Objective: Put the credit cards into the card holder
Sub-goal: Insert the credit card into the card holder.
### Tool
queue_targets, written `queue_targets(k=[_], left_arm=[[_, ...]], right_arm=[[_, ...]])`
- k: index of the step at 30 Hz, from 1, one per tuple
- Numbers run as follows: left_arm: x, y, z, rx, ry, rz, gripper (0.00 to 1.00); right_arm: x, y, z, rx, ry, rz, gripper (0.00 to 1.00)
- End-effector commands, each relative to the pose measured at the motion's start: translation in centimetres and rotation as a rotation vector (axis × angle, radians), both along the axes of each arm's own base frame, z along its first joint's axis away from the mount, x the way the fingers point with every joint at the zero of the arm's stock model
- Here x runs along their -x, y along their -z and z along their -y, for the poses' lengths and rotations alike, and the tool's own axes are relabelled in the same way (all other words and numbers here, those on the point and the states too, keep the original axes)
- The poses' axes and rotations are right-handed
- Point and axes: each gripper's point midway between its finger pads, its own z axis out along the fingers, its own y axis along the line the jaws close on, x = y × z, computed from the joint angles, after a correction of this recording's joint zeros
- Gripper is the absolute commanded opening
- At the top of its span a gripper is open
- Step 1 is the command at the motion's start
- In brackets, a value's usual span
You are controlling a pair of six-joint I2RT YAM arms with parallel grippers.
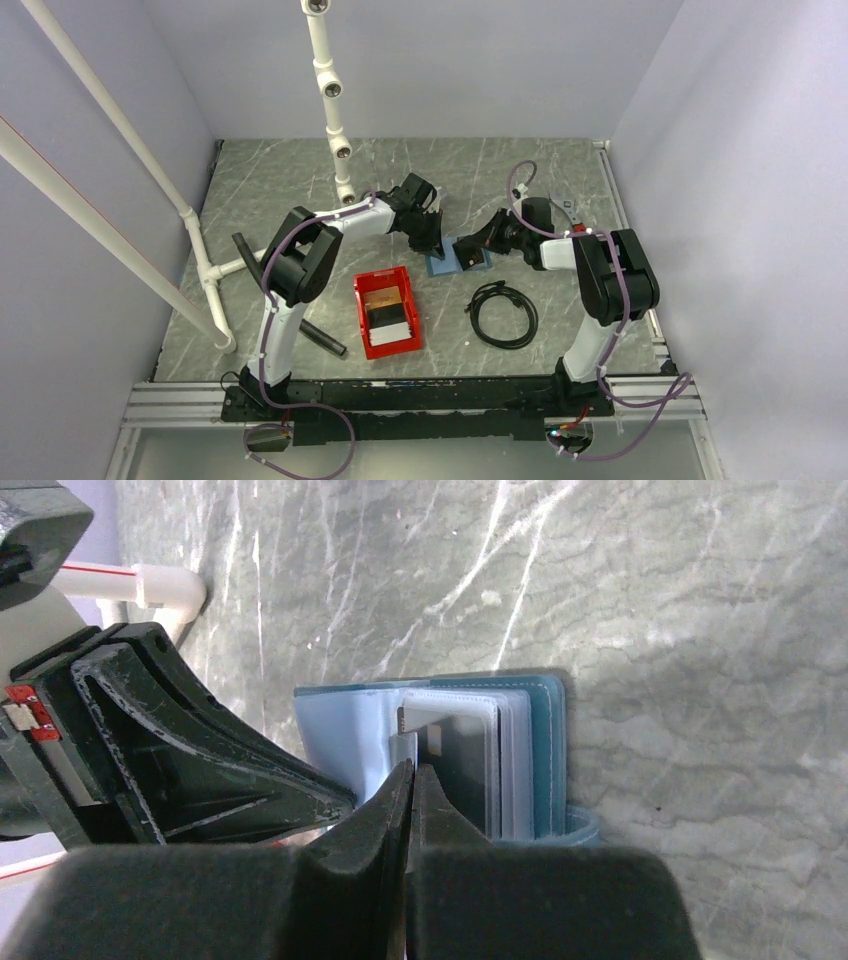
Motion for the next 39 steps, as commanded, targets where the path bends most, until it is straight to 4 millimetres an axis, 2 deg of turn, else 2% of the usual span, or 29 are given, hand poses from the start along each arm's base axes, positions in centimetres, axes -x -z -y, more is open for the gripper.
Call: queue_targets(k=[1,6,15,24,29,35,39], left_arm=[[1.0,0.9,-0.8,-0.043,0.002,-0.027,0.0],[1.1,0.9,-1.2,-0.053,0.0,-0.027,0.0],[0.6,1.1,-2.5,-0.079,0.009,-0.022,0.0],[0.5,1.0,-2.1,-0.069,0.021,-0.024,0.0],[0.4,1.0,-2.1,-0.07,0.023,-0.025,0.0],[0.5,1.1,-2.3,-0.08,0.025,-0.026,0.0],[0.6,1.3,-2.3,-0.082,0.028,-0.029,0.0]], right_arm=[[-0.3,-0.7,-1.0,-0.042,-0.031,0.055,0.0],[0.4,-1.7,-1.1,-0.059,-0.061,0.088,0.0],[1.8,-1.0,-2.0,-0.092,-0.147,0.073,0.0],[1.3,0.5,-1.5,-0.031,-0.149,0.017,0.0],[1.0,0.5,-2.2,-0.071,-0.17,0.002,0.0],[-0.1,0.5,-0.9,-0.012,-0.101,-0.015,0.0],[0.2,0.7,-0.3,0.012,-0.084,-0.026,0.0]])
